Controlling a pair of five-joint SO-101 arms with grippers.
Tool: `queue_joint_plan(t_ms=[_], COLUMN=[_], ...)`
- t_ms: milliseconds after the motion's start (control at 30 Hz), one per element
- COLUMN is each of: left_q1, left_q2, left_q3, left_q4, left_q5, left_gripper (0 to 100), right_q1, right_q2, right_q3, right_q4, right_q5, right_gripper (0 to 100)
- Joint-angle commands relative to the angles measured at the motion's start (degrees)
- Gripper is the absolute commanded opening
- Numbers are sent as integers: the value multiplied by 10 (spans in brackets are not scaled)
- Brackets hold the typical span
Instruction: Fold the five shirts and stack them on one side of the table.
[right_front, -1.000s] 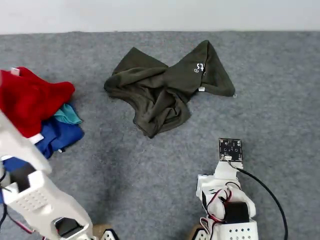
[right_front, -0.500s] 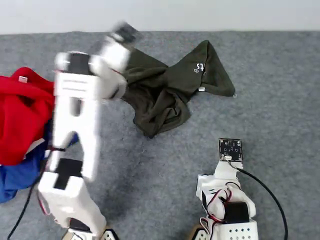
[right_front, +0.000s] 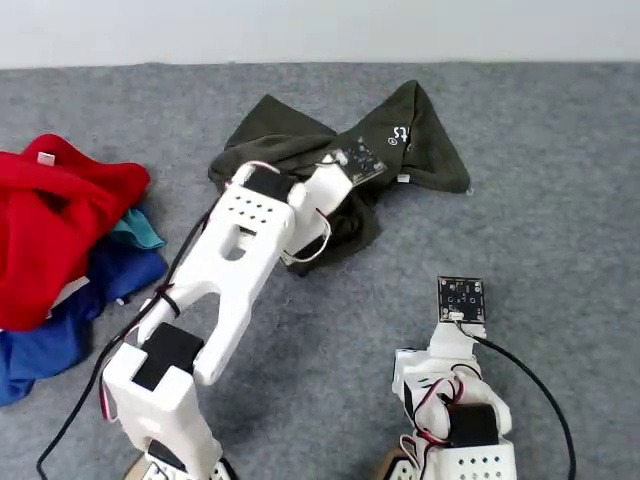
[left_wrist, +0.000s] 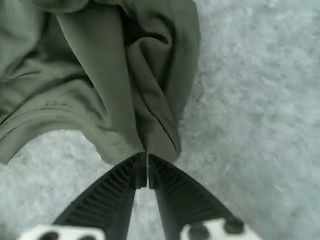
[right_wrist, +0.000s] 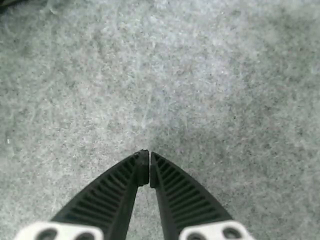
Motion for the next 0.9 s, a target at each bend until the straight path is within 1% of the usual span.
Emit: queue_joint_plan(t_ms=[0,67,233,400,467,567,867], left_q1=[-25,-46,-118,-185,-200,-204,-163], left_q2=[24,66,154,194,198,200,200], left_q3=[5,-11,-88,-199,-251,-322,-458], left_q4=[-77,-91,-90,-63,-35,25,222], left_q5=[-10,-11,-37,-38,-38,-38,-40], left_gripper=[14,14,14,14,14,14,14], right_q1=[-2,-2,-2,-2,-2,-2,-2], right_q2=[-6,-6,-6,-6,-6,-6,-6], right_q3=[8,8,8,8,8,8,8], right_q4=[-4,-4,-4,-4,-4,-4,-4], right_q5=[6,6,6,6,6,6,6], right_gripper=[9,9,9,9,9,9,9])
